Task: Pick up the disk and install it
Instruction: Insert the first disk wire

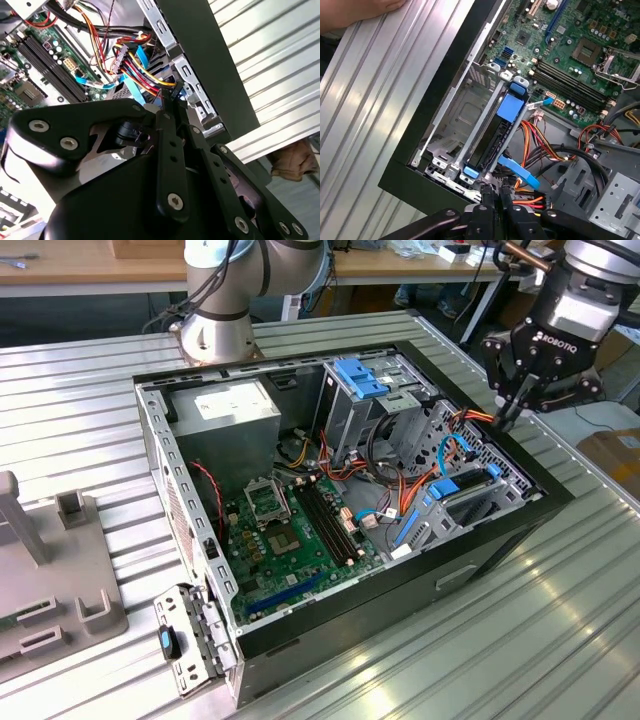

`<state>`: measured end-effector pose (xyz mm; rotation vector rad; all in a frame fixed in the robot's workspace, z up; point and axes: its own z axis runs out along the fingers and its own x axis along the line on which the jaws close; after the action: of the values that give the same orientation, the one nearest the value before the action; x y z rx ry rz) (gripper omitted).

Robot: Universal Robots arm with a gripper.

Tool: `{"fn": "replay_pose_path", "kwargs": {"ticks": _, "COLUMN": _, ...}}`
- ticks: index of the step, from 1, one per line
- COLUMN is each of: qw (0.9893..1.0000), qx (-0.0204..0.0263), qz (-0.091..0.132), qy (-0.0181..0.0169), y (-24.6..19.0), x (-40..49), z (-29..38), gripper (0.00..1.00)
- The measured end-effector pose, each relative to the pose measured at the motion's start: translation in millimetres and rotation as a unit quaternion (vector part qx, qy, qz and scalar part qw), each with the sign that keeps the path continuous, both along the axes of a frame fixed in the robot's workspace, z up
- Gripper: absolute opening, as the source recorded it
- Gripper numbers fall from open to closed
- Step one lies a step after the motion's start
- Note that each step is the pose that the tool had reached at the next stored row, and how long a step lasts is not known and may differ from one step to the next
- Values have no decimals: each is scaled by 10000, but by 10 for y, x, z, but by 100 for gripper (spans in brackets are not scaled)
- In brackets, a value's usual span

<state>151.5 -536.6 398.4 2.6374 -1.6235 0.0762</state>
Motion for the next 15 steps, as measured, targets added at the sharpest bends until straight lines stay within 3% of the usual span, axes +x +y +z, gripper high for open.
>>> {"fn": "replay_pose_path", "kwargs": {"ticks": 4, "qw": 9992, "qx": 0, "qz": -400, "qy": 0, "y": 0, "x": 0, "z": -4, "gripper": 16}}
{"fn": "replay_pose_path", "kwargs": {"ticks": 10, "qw": 9990, "qx": 0, "qz": -452, "qy": 0, "y": 0, "x": -2, "z": -5, "gripper": 16}}
{"fn": "replay_pose_path", "kwargs": {"ticks": 13, "qw": 9974, "qx": -1, "qz": -714, "qy": 0, "y": 0, "x": -2, "z": -5, "gripper": 16}}
{"fn": "replay_pose_path", "kwargs": {"ticks": 15, "qw": 9953, "qx": 0, "qz": -972, "qy": 0, "y": 0, "x": -2, "z": -6, "gripper": 16}}
